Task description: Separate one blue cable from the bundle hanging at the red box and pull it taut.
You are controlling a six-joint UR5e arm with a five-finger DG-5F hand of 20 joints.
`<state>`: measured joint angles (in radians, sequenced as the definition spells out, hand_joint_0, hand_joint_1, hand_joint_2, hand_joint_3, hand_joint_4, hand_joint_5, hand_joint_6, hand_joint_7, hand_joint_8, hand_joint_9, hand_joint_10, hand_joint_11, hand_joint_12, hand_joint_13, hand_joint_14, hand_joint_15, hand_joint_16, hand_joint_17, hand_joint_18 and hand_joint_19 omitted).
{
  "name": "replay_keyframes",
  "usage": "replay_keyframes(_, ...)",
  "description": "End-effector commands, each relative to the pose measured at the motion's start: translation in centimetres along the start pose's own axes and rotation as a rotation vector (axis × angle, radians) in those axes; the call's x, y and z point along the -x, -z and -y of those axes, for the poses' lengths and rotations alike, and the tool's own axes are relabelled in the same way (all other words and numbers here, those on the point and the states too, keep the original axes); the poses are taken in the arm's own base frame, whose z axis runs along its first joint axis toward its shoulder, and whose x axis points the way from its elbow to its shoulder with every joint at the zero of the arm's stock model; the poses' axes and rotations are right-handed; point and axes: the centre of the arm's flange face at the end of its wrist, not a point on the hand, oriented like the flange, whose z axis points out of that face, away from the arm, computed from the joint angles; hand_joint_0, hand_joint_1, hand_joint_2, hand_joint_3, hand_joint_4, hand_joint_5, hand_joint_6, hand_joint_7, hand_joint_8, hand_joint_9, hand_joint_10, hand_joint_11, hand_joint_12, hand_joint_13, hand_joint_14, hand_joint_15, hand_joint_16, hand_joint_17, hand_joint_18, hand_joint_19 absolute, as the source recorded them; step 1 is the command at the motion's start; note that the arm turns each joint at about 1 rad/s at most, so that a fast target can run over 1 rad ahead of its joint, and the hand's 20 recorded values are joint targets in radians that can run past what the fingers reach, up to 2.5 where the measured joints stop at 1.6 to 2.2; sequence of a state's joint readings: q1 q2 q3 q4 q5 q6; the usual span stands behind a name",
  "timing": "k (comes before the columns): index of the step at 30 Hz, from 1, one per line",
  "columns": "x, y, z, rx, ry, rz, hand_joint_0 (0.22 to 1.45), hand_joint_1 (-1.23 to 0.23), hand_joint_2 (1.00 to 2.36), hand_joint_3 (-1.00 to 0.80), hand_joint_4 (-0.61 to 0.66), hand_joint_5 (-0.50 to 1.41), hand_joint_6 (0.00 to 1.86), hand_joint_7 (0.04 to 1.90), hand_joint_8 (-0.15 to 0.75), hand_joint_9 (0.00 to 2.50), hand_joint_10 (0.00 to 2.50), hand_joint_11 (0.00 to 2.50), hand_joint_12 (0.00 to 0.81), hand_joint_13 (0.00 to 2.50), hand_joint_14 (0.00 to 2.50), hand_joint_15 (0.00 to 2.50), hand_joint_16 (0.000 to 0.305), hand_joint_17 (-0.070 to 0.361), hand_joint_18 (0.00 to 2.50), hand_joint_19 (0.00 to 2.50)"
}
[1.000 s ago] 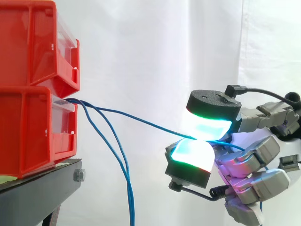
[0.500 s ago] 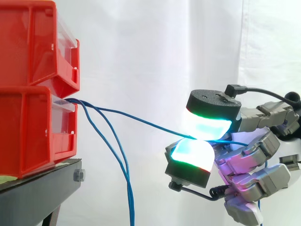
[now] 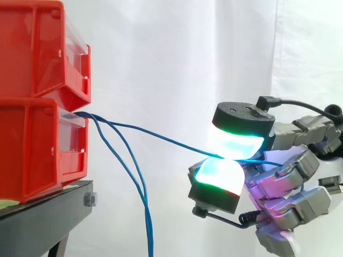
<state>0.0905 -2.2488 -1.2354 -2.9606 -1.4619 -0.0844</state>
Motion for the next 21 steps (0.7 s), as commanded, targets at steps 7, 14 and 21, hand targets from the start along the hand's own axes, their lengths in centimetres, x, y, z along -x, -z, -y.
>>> replay_keyframes(7, 0.02, -0.01, -0.03, 0.000, 0.000, 0.002, 0.64, -0.81, 1.01, -0.08, -0.01, -0.12, 0.91, 1.16, 0.382, 1.39, 0.97, 1.38, 0.415, 1.60, 0.01, 1.57, 0.052, 0.116, 1.19, 0.63)
replay_keyframes(14, 0.00, -0.01, -0.03, 0.001, 0.000, 0.000, 0.64, -0.81, 1.01, -0.08, -0.01, -0.12, 0.91, 1.15, 0.375, 1.39, 0.96, 1.38, 0.416, 1.60, 0.01, 1.57, 0.052, 0.117, 1.19, 0.63)
replay_keyframes(21, 0.00, -0.01, -0.03, 0.001, 0.000, 0.000, 0.64, -0.81, 1.01, -0.09, -0.01, -0.12, 0.91, 1.15, 0.365, 1.39, 0.95, 1.39, 0.415, 1.60, 0.01, 1.57, 0.052, 0.116, 1.19, 0.63)
